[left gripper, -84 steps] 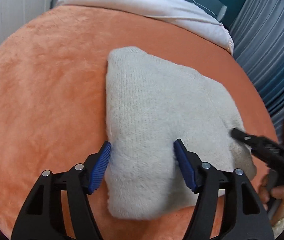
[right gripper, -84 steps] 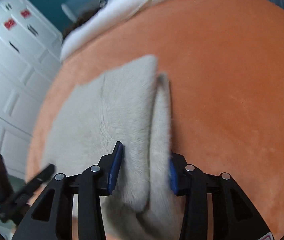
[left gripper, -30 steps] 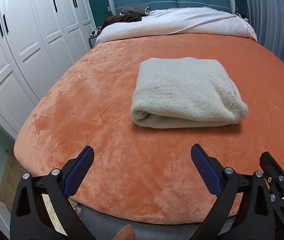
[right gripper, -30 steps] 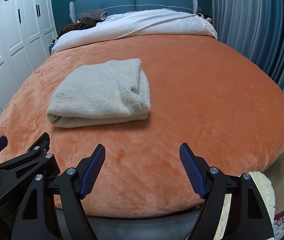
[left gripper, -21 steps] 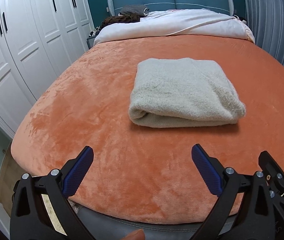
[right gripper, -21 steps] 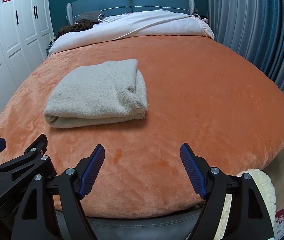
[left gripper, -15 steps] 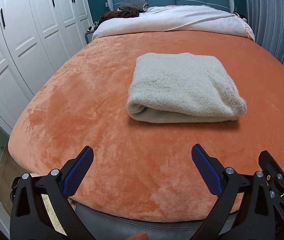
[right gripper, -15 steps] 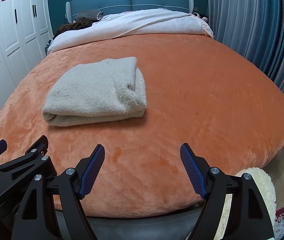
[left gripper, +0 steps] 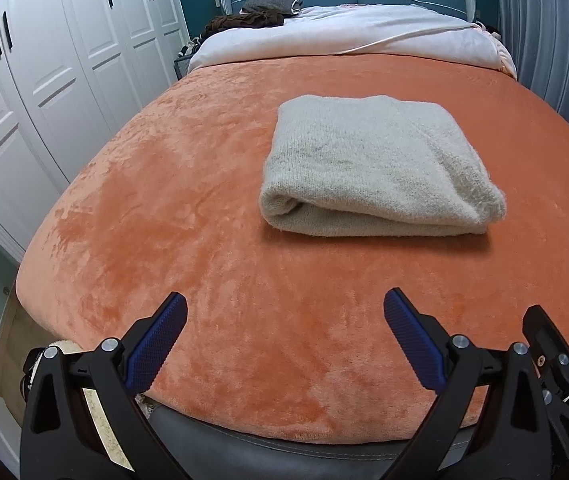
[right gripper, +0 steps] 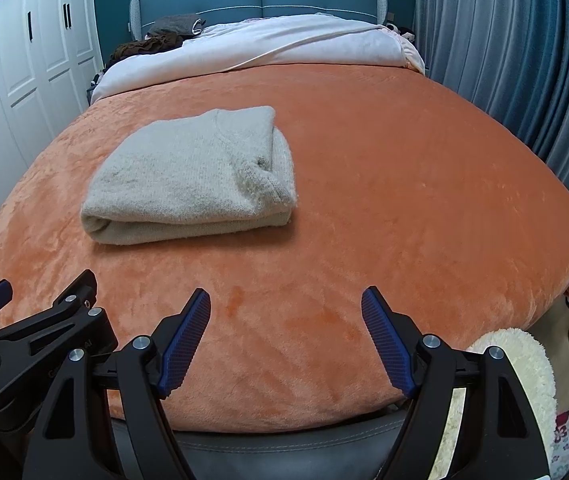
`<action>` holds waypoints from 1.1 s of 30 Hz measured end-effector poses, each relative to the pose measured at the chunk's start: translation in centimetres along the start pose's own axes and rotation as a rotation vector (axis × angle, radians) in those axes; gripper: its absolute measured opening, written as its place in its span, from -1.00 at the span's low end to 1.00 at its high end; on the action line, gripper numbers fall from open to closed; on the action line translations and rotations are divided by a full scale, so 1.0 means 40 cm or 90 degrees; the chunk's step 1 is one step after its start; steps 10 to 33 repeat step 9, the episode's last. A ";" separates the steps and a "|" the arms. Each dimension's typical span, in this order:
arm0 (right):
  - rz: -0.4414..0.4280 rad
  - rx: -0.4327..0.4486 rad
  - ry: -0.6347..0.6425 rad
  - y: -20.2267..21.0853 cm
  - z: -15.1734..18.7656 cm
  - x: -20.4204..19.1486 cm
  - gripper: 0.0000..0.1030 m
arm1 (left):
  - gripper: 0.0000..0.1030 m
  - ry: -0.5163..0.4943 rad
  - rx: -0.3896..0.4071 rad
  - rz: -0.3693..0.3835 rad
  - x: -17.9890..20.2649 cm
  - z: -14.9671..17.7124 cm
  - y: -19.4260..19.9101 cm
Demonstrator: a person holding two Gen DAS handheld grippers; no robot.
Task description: Fold small clothes
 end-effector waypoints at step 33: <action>0.010 -0.008 -0.011 -0.009 0.004 0.004 0.49 | 0.82 0.007 -0.004 0.001 0.001 0.004 -0.003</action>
Point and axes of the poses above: each gripper's, at about its wrist camera, not at the fingertips, and y roughly against the way its jaws point, x to its right, z to its underside, the point moved 7 cm from there along -y, roughly the way its jaws point, and after that the axes turned 15 degrees about z, right-handed, at the moved point
